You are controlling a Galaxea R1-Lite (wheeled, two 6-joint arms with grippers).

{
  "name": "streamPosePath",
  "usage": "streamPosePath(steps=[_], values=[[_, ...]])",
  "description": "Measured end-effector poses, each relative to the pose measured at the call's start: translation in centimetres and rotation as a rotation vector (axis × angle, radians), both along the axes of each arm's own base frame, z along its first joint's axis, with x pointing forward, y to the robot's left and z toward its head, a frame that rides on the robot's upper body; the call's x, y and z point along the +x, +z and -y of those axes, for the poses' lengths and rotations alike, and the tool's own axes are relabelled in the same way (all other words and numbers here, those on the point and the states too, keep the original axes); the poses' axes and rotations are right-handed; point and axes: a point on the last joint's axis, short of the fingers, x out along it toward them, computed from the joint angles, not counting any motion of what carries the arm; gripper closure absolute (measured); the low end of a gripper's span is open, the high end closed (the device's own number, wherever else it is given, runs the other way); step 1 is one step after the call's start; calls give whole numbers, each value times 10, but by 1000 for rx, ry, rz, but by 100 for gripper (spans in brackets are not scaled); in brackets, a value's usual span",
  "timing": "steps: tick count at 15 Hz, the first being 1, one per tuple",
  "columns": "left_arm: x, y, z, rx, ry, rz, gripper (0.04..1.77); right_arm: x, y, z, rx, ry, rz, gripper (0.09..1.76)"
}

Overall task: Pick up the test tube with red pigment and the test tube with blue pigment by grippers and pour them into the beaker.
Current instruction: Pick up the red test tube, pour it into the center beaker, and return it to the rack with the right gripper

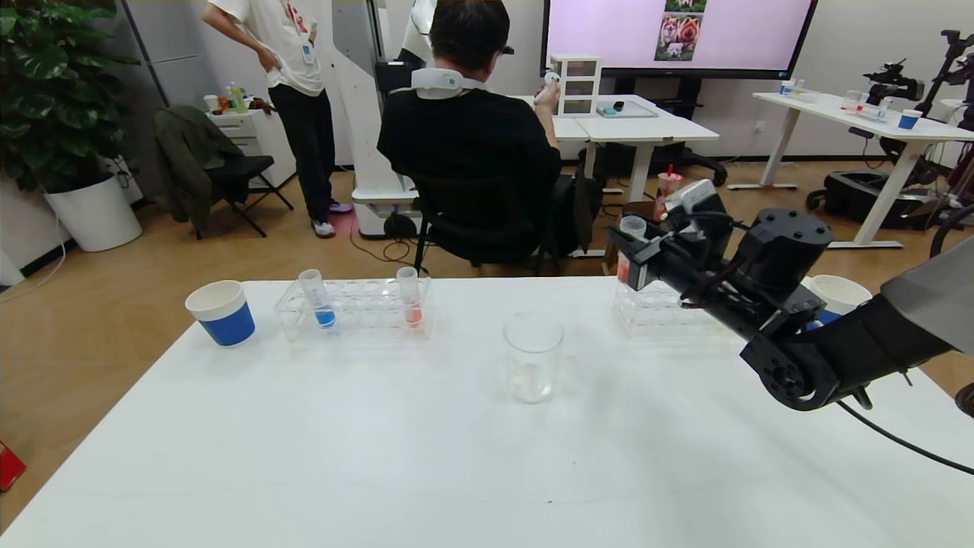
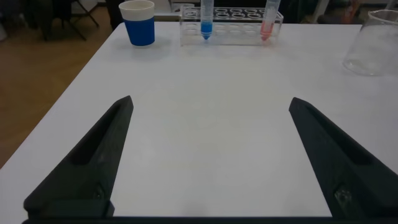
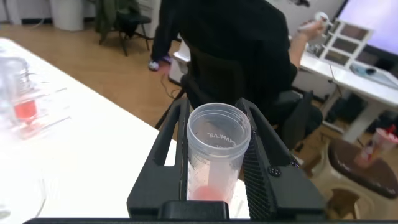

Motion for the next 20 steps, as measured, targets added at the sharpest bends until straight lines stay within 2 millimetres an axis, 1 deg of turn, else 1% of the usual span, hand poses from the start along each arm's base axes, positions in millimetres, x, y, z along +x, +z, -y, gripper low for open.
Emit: streamPosePath(steps=[3, 5, 8, 13, 16, 18, 20], values=[[0, 0, 0, 0, 0, 0, 6, -5, -3, -9, -143, 105, 91, 134], [0, 0, 0, 0, 0, 0, 6, -8, -7, -19, -219, 179, 171, 134], [0, 0, 0, 0, 0, 0, 6, -10, -16, -35, -313, 207, 240, 134], [0, 0, 0, 0, 0, 0, 6, -17, -26, -56, -424, 268, 319, 134], [0, 0, 0, 0, 0, 0, 6, -24, -29, -68, -456, 309, 347, 134], [0, 0, 0, 0, 0, 0, 6, -26, -30, -72, -481, 315, 377, 134], [0, 0, 0, 0, 0, 0, 6, -23, -29, -71, -503, 332, 432, 134]])
